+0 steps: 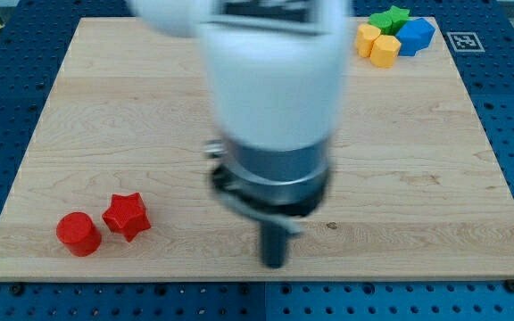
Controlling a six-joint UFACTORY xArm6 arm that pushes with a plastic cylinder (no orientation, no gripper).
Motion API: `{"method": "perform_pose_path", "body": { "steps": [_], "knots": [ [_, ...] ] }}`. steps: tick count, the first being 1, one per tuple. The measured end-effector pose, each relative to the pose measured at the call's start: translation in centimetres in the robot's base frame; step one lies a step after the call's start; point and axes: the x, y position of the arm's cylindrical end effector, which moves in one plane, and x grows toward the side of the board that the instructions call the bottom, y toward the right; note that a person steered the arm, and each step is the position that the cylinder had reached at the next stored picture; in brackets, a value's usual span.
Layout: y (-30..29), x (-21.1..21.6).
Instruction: Point your arm closer to the blue cube
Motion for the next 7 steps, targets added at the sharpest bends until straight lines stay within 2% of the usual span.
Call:
{"method": "perform_pose_path", "body": {
  "steps": [2,5,6,7],
  "knots": [
    [13.3,-9.5],
    [25.8,-25.9],
    [30.3,-28.8],
    [30.5,-30.5]
  ]
}}
